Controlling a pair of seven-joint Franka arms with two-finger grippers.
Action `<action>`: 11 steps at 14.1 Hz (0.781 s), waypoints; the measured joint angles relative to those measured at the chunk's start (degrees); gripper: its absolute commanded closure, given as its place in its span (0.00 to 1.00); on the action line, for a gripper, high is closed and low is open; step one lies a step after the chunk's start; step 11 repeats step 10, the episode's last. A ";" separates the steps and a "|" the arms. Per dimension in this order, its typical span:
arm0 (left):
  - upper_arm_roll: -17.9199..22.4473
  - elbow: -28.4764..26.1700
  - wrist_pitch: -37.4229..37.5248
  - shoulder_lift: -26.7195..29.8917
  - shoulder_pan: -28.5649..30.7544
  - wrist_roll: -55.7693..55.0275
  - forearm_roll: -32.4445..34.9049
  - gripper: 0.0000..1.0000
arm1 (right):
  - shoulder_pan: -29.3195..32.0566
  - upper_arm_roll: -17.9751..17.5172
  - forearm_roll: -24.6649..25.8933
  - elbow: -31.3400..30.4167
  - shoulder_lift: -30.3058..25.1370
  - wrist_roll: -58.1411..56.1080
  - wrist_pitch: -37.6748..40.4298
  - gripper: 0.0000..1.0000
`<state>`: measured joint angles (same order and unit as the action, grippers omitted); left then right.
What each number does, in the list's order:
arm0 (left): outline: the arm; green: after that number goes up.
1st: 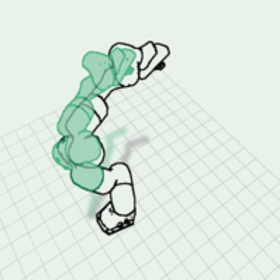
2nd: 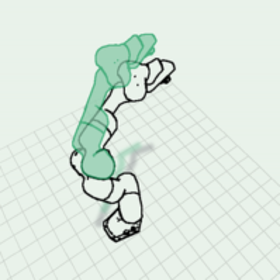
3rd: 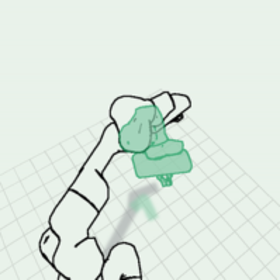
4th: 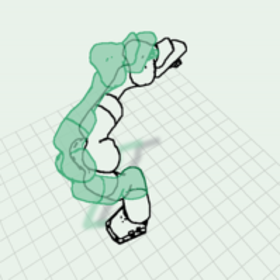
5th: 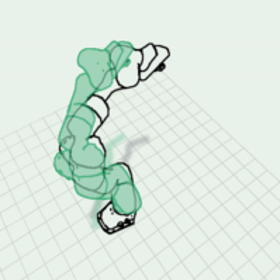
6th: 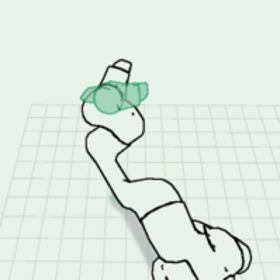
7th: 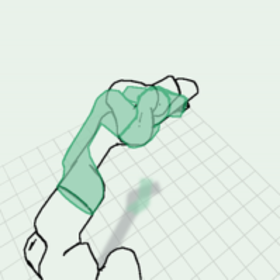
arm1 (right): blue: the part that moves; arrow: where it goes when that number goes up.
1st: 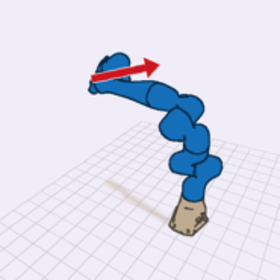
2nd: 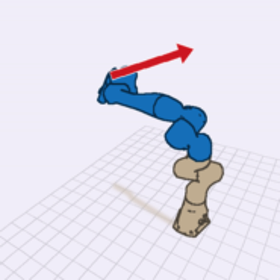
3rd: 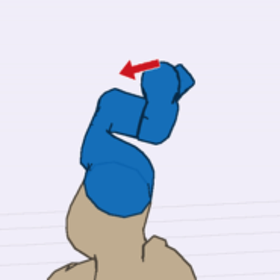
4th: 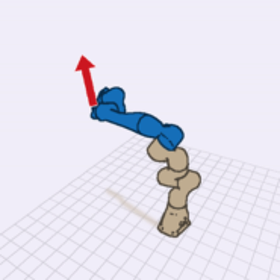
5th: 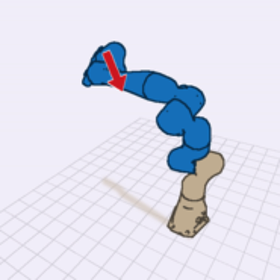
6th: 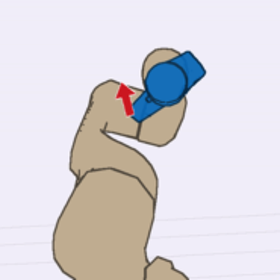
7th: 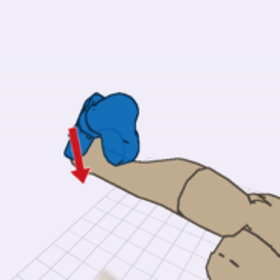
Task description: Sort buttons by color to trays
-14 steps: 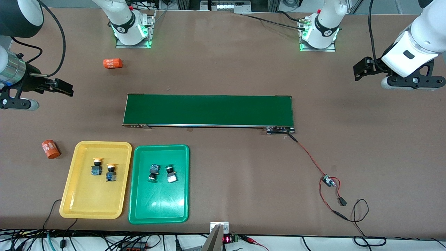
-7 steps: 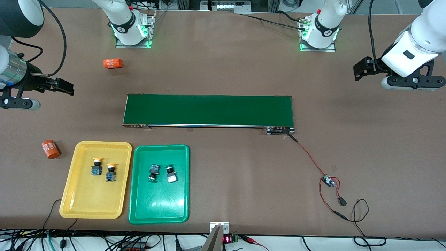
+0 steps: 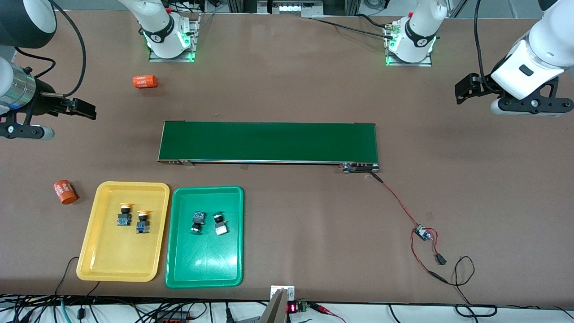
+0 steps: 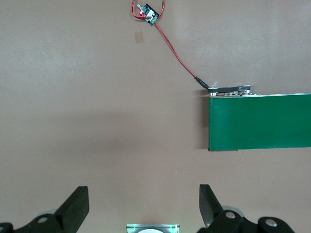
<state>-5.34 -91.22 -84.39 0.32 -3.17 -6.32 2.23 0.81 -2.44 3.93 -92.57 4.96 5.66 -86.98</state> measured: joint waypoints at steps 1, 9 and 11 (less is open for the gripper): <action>0.00 0.00 0.00 0.00 0.00 0.00 0.00 0.00 | 0.00 0.02 0.00 0.00 0.00 0.00 0.00 0.00; 0.00 0.00 0.00 0.00 0.00 0.00 0.00 0.00 | 0.03 0.23 -5.03 0.00 0.00 0.09 -1.48 0.00; 0.00 0.00 0.00 0.00 0.00 0.00 0.00 0.00 | 0.03 0.23 -5.05 0.00 0.00 0.09 -1.52 0.00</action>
